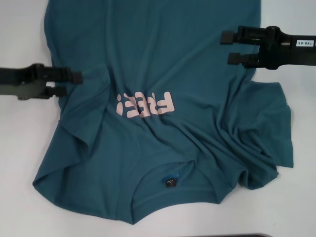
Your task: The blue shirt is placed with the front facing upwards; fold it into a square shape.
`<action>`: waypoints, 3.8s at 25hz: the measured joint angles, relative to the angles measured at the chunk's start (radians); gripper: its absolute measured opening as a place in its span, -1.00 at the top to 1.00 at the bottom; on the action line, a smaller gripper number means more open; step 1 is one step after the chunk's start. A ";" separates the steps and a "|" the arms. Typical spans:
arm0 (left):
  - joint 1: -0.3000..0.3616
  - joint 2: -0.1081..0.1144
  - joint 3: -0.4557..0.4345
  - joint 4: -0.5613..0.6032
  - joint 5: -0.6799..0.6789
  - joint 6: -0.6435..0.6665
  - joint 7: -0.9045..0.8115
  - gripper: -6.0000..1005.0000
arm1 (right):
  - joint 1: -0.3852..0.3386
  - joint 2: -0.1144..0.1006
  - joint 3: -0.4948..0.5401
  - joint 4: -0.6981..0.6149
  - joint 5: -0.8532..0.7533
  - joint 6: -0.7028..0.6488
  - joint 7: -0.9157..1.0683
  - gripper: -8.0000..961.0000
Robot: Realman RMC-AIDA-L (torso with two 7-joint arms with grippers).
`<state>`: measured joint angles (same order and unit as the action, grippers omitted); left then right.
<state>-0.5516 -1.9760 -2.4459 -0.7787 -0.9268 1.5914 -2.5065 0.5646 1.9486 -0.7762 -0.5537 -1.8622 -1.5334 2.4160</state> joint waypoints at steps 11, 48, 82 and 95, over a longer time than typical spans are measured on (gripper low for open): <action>0.037 -0.026 0.037 -0.070 0.111 0.041 0.074 -0.55 | 0.000 -0.004 0.001 0.000 0.000 0.008 0.010 -0.88; -0.023 -0.079 0.032 0.065 0.207 0.024 -0.156 -0.55 | -0.028 -0.007 0.029 0.000 -0.006 0.002 0.011 -0.88; 0.017 -0.044 -0.078 0.013 0.062 0.246 0.216 -0.55 | -0.021 -0.008 0.047 0.000 -0.005 0.005 -0.023 -0.87; 0.125 -0.116 -0.156 0.025 -0.062 0.320 0.826 -0.55 | -0.061 -0.057 0.096 -0.012 -0.051 -0.112 -0.226 -0.87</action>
<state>-0.4265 -2.0921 -2.6017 -0.7533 -0.9886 1.9118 -1.6805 0.5035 1.8916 -0.6797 -0.5660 -1.9132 -1.6450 2.1900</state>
